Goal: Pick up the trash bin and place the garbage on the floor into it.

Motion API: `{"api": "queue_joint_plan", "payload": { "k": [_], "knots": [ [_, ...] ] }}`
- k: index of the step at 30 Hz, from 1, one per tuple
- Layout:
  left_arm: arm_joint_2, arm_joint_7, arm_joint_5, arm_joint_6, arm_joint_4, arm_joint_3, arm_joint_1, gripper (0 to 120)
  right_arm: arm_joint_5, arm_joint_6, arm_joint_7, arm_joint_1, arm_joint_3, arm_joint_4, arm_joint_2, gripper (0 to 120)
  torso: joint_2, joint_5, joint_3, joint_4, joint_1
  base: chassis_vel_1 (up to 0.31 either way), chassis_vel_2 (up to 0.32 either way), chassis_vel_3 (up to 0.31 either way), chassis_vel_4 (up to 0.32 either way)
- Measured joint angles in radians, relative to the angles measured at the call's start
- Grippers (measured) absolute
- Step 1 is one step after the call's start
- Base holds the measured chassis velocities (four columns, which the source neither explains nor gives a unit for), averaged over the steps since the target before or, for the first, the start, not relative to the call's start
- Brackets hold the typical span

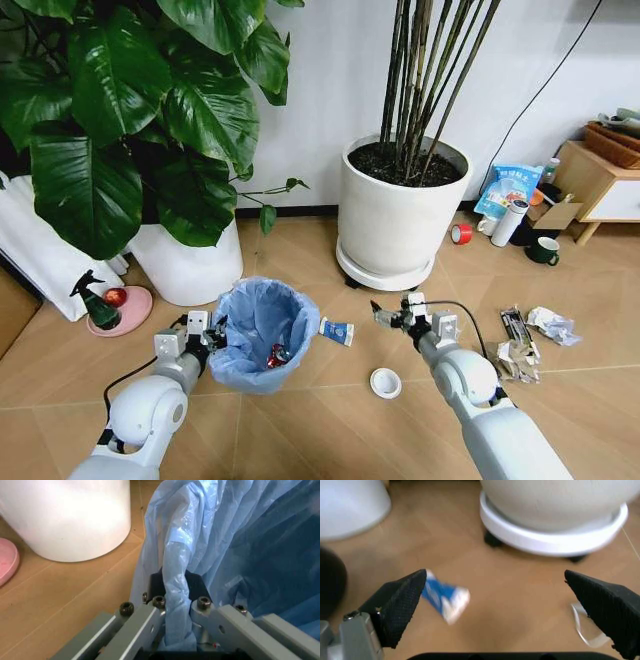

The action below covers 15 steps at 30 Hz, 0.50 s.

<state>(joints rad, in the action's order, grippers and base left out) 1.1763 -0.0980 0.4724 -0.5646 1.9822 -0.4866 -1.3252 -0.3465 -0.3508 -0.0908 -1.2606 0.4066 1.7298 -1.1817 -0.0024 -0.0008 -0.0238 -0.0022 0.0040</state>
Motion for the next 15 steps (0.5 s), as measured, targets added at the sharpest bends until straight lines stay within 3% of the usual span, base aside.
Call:
{"api": "queue_joint_plan", "payload": {
  "k": [7, 15],
  "knots": [
    [0.005, 0.012, -0.001, 0.005, 0.002, -0.011, -0.004, 0, 0.028, 0.069, -0.089, -0.076, 0.062, -0.072, 0.057, 100, 0.0, -0.0002, 0.0, -0.0004, 0.0, 0.0, 0.0, 0.0, 0.0],
    [0.001, 0.016, 0.003, 0.006, 0.011, -0.025, -0.012, 0, 0.076, 0.161, -0.215, -0.055, 0.031, -0.243, 0.119, 100, 0.0, 0.0004, 0.0, 0.0, 0.0, 0.0, 0.0, 0.0, 0.0]
  ]
}}
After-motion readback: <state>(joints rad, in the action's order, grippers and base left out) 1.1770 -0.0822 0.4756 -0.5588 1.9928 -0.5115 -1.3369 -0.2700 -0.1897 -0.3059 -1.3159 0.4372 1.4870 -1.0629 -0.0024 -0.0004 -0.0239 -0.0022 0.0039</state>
